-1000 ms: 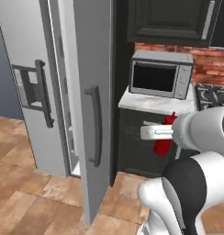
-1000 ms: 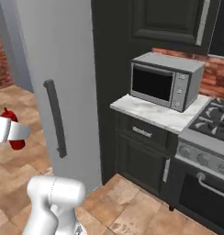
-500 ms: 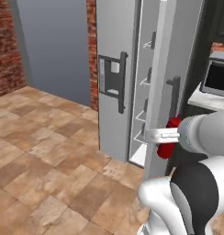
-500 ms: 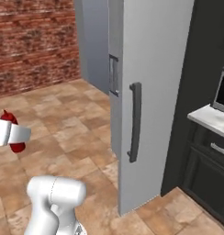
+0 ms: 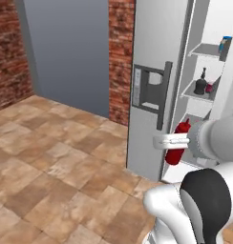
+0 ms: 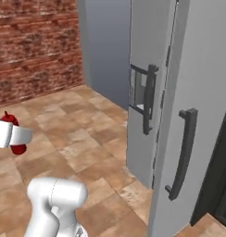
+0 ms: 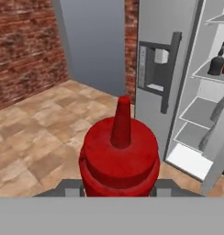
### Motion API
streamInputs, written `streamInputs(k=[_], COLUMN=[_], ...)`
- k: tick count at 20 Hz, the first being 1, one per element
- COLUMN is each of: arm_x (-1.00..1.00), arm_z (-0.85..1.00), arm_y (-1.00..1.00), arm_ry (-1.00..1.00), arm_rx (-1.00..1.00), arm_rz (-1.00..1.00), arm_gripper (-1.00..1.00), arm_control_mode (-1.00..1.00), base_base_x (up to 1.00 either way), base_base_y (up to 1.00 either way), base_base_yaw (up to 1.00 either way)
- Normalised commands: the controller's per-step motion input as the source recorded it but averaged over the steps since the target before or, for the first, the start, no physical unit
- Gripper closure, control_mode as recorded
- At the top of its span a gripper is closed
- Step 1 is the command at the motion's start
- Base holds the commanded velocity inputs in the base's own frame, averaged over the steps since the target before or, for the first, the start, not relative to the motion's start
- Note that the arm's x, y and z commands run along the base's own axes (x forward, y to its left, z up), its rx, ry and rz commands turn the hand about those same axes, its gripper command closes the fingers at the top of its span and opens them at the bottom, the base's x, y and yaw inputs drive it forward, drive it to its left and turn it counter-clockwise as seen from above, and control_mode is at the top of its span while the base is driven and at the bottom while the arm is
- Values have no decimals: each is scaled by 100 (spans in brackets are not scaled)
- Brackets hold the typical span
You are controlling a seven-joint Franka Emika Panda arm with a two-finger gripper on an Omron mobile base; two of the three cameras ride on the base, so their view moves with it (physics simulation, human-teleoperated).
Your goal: Place the mayonnaise and ketchup from the counter to the top shelf of the fridge. If the existing items in the fridge are on the top shelf, move them to other shelves.
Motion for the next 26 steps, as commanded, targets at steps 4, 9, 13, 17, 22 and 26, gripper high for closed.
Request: streamInputs(k=[4,9,13,17,22,26], arm_x=[0,0,0,0,0,0], arm_z=[0,0,0,0,0,0], arm_y=[0,0,0,0,0,0], arm_ry=[0,0,0,0,0,0], arm_rx=[0,0,0,0,0,0], arm_rz=[0,0,0,0,0,0], arm_gripper=[100,100,100,100,100,100], arm_control_mode=[100,100,100,100,100,100], base_base_x=[100,100,98,77,34,0], base_base_y=[29,-2,-25,-41,-22,0], base_base_yaw=[-47,-48,-38,-31,-20,0])
